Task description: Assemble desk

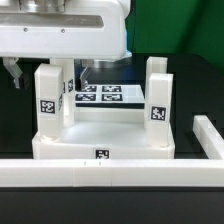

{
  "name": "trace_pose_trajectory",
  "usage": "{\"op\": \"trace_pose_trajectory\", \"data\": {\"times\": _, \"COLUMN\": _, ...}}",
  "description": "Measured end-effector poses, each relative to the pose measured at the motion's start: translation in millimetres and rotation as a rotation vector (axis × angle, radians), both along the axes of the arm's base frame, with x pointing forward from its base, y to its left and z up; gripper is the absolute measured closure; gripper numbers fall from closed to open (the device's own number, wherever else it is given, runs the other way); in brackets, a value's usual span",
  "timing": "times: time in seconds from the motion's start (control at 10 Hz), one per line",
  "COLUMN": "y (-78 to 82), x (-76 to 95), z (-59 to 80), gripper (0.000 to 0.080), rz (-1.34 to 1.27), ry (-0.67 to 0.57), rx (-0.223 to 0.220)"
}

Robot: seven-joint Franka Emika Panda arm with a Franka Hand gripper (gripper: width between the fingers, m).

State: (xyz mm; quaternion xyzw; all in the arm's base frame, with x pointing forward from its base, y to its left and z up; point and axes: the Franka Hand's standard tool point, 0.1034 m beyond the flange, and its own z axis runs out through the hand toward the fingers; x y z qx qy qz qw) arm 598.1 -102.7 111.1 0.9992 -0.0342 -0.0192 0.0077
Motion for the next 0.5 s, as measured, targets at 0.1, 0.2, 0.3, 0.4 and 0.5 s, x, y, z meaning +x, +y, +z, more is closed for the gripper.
{"op": "trace_pose_trajectory", "data": {"times": 0.1, "y": -1.3, "x": 0.8, "z": 0.9, "gripper": 0.0151, "rz": 0.0, "ry": -0.002, "rx": 0.0}}
{"op": "trace_pose_trajectory", "data": {"times": 0.2, "y": -3.4, "x": 1.0, "z": 1.3, "gripper": 0.0151, "rz": 0.001, "ry": -0.002, "rx": 0.0}}
{"op": "trace_pose_trajectory", "data": {"times": 0.3, "y": -5.5, "x": 0.4, "z": 0.7, "gripper": 0.0151, "rz": 0.008, "ry": -0.001, "rx": 0.0}}
{"op": "trace_pose_trajectory", "data": {"times": 0.4, "y": -7.8, "x": -0.6, "z": -0.3, "gripper": 0.0151, "rz": 0.025, "ry": -0.001, "rx": 0.001}}
{"op": "trace_pose_trajectory", "data": {"times": 0.5, "y": -11.6, "x": -1.6, "z": -1.1, "gripper": 0.0268, "rz": 0.049, "ry": 0.001, "rx": 0.002}}
